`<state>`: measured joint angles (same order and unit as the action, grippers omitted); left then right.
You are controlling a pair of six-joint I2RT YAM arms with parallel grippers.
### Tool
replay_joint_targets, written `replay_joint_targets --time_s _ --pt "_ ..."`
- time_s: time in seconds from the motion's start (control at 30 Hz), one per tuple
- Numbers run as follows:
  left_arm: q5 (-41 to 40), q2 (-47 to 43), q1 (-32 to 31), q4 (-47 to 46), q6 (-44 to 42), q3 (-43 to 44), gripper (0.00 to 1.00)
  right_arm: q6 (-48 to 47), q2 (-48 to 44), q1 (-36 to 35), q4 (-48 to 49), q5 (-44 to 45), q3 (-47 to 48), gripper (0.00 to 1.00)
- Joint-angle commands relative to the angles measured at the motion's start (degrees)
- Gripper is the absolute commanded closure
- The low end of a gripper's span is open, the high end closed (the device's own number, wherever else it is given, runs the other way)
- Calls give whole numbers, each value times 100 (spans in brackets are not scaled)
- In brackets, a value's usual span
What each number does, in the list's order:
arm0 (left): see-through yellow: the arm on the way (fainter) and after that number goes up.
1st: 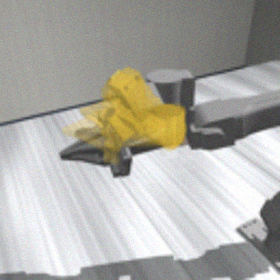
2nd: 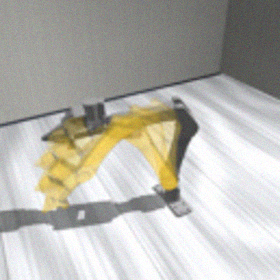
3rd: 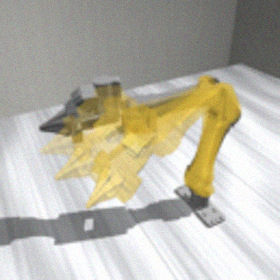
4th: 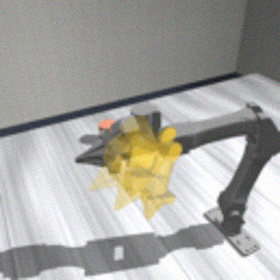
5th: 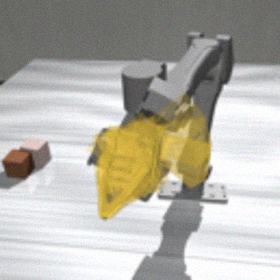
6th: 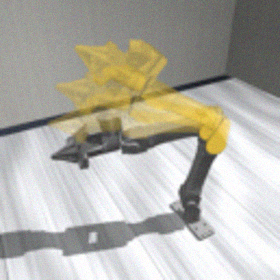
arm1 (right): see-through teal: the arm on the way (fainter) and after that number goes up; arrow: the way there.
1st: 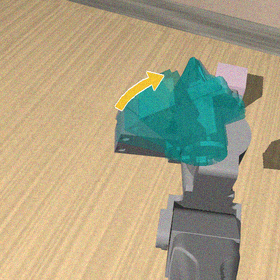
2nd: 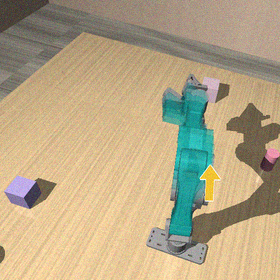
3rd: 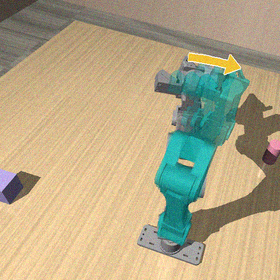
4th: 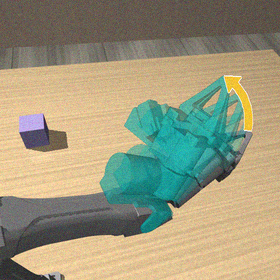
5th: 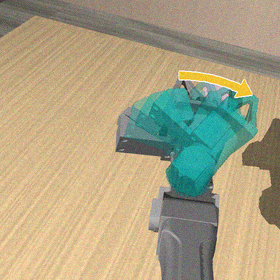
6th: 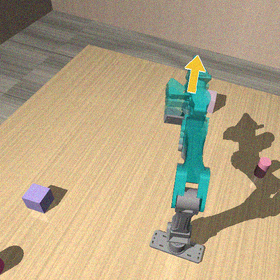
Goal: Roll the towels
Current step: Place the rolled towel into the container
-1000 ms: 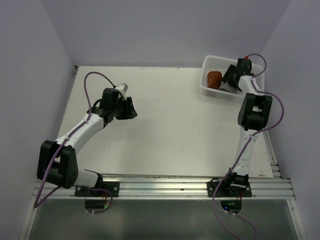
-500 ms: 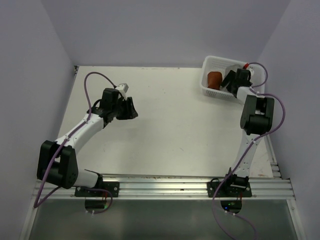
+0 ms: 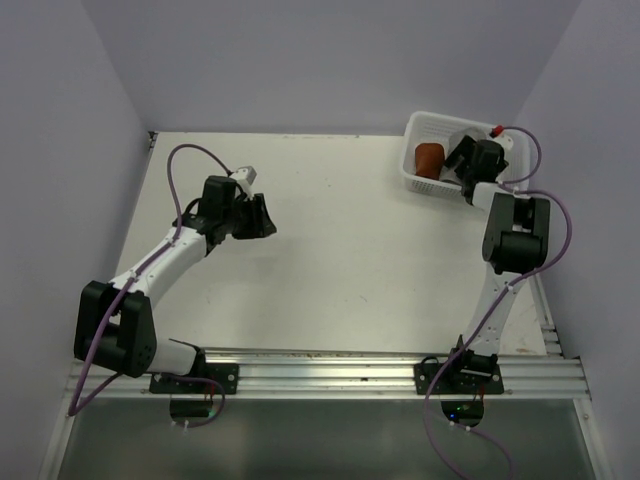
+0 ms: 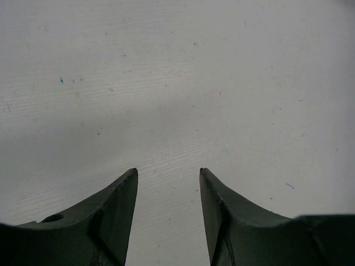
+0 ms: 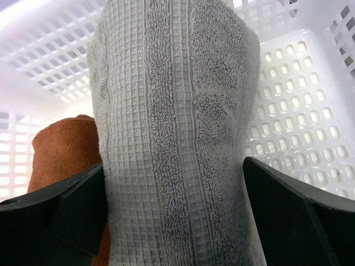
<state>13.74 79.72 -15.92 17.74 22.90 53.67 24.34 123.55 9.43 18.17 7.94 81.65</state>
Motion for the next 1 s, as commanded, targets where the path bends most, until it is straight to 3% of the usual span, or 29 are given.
replay_joint_targets --time_s 0.0,0.23,0.6,0.73,0.97 --pt "156 -53 72 -218 -154 38 47 -87 -489 24 574 137 -87 1" --pt "235 -62 89 -218 -145 38 47 -104 -682 15 871 84 -464 1" --pt "305 -132 89 -244 -171 12 47 -816 -1061 -266 3717 699 -1959 1" --pt "305 -133 89 -244 -171 12 47 -1001 -1122 -363 3781 770 -1968 1" --pt "340 -141 89 -262 -171 12 47 -1634 -1201 -591 4739 928 -2258 1"
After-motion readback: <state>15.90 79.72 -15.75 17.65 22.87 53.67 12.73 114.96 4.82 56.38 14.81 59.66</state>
